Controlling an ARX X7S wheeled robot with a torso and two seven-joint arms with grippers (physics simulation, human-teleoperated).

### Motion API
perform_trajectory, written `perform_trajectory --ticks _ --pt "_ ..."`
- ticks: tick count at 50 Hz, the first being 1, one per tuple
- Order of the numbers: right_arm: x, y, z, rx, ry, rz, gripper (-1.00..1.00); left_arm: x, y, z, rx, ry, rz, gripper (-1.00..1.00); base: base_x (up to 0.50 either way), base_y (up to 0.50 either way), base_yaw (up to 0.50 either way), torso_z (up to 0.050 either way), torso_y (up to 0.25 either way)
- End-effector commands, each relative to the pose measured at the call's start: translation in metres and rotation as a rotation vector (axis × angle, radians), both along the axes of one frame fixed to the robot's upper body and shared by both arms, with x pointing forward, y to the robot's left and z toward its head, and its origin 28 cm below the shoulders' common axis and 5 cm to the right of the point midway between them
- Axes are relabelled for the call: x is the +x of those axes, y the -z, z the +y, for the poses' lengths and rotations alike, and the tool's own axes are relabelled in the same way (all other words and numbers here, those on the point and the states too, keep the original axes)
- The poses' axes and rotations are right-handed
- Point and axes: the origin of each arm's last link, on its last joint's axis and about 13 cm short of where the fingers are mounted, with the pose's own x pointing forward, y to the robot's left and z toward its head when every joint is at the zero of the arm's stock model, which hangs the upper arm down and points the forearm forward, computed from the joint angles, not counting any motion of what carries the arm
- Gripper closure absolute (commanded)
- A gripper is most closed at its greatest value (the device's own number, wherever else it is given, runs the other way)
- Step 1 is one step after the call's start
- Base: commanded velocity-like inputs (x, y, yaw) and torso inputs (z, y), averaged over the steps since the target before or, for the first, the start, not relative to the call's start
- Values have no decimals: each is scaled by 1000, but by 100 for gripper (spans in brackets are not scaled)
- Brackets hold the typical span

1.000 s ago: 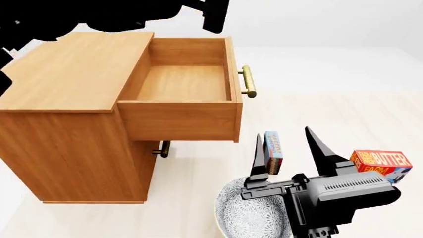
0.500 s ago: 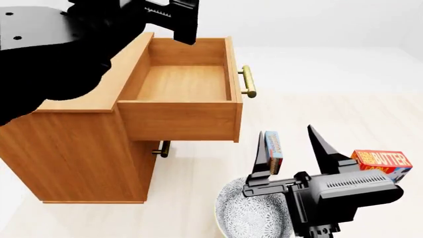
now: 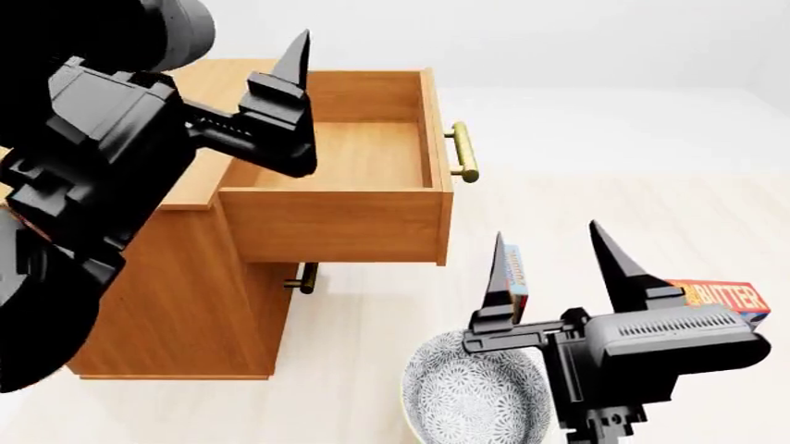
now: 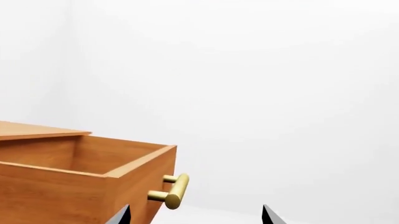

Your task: Put the chocolate pudding in the top drawer of the cabinet and close it.

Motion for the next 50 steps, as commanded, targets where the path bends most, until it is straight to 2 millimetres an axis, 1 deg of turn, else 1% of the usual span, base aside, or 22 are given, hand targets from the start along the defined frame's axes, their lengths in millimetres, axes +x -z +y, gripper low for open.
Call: perform_trajectory --ticks 1,5,15,18,22,26,34,40,50 --pt "2 -2 -2 -10 22 -1 -100 -37 12 6 -7 10 -43 -100 0 0 0 0 0" --pt "3 -2 -3 -11 28 0 -100 -45 16 9 -9 13 -52 -100 0 0 0 0 0" --pt "7 -7 -3 -38 38 -1 -100 -65 39 19 -40 50 -90 -100 0 0 0 0 0" --pt "9 -11 -4 -50 42 -7 -100 -70 49 23 -68 60 -80 -100 0 0 0 0 0" --pt "11 -12 -3 -59 40 -10 -100 -75 58 26 -92 62 -78 -100 0 0 0 0 0" --pt "13 -12 -2 -60 35 -10 -100 -79 67 28 -139 103 -83 -100 0 0 0 0 0" --pt "17 -12 -4 -67 39 -4 -100 -90 84 34 -170 136 -85 -100 0 0 0 0 0" --pt "26 -13 -5 -86 71 6 -100 -95 94 37 -170 158 -77 -100 0 0 0 0 0" --pt "38 -27 -10 -137 99 22 -100 -101 109 42 -186 144 -62 -100 0 0 0 0 0"
